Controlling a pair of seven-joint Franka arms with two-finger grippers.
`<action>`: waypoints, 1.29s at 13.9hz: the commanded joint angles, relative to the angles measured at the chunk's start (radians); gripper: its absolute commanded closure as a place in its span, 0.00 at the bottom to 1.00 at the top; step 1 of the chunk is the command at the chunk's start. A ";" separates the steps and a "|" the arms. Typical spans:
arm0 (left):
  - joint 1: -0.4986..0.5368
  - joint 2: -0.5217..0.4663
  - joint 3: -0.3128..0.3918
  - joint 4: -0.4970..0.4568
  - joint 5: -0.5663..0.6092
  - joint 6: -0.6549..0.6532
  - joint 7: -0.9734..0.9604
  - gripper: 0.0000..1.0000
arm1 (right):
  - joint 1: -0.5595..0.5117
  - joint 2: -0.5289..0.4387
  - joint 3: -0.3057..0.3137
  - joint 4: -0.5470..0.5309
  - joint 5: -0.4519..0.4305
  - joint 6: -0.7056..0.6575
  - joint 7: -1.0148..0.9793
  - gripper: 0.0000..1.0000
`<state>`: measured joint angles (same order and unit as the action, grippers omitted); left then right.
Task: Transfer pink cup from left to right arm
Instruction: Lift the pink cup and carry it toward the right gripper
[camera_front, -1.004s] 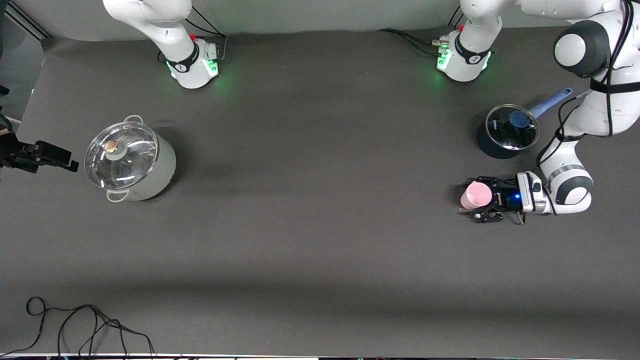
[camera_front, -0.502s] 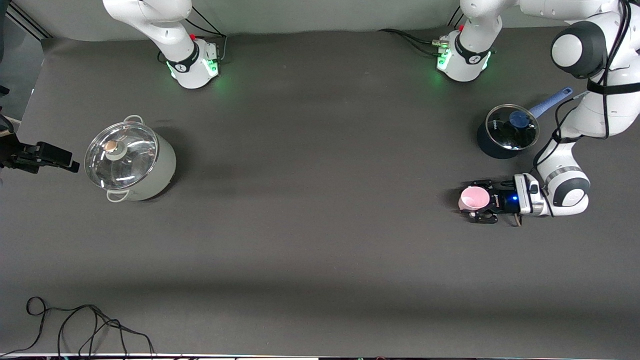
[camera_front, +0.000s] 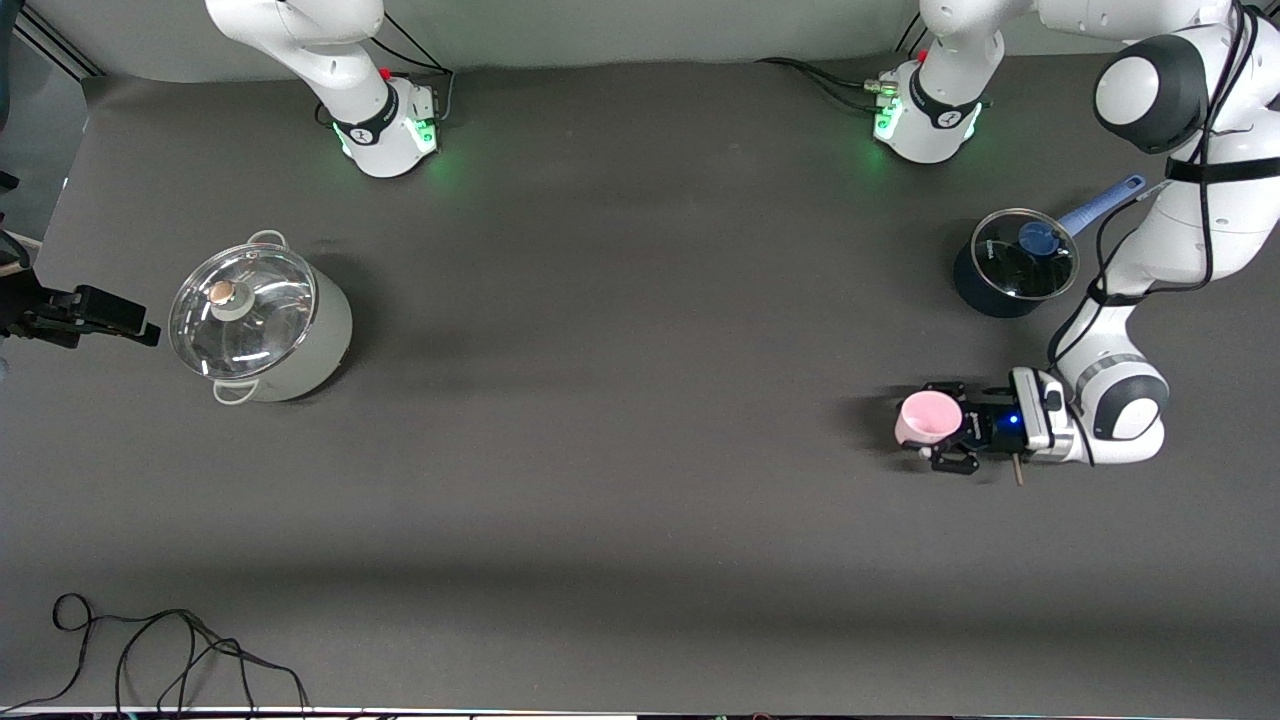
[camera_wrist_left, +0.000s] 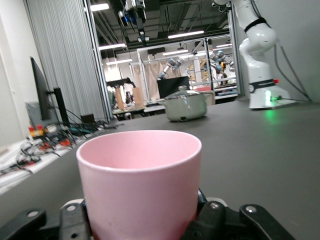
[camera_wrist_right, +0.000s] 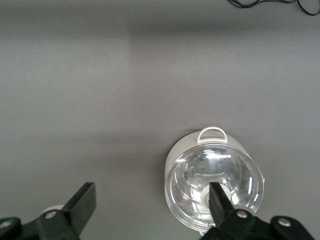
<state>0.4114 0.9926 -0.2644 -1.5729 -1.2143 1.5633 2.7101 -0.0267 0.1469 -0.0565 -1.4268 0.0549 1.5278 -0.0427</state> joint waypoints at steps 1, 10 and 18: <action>-0.006 -0.008 -0.097 0.007 -0.066 0.099 0.020 1.00 | 0.001 0.000 0.000 0.005 0.017 -0.005 0.018 0.00; -0.006 -0.017 -0.591 0.011 -0.142 0.833 -0.185 1.00 | 0.011 -0.010 0.012 0.014 0.072 -0.001 0.478 0.00; -0.219 -0.038 -0.865 0.149 -0.136 1.502 -0.432 1.00 | 0.067 -0.007 0.012 0.023 0.046 0.002 0.748 0.00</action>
<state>0.2796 0.9790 -1.1282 -1.4838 -1.3366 2.9482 2.3506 0.0374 0.1429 -0.0446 -1.4146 0.1116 1.5298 0.6761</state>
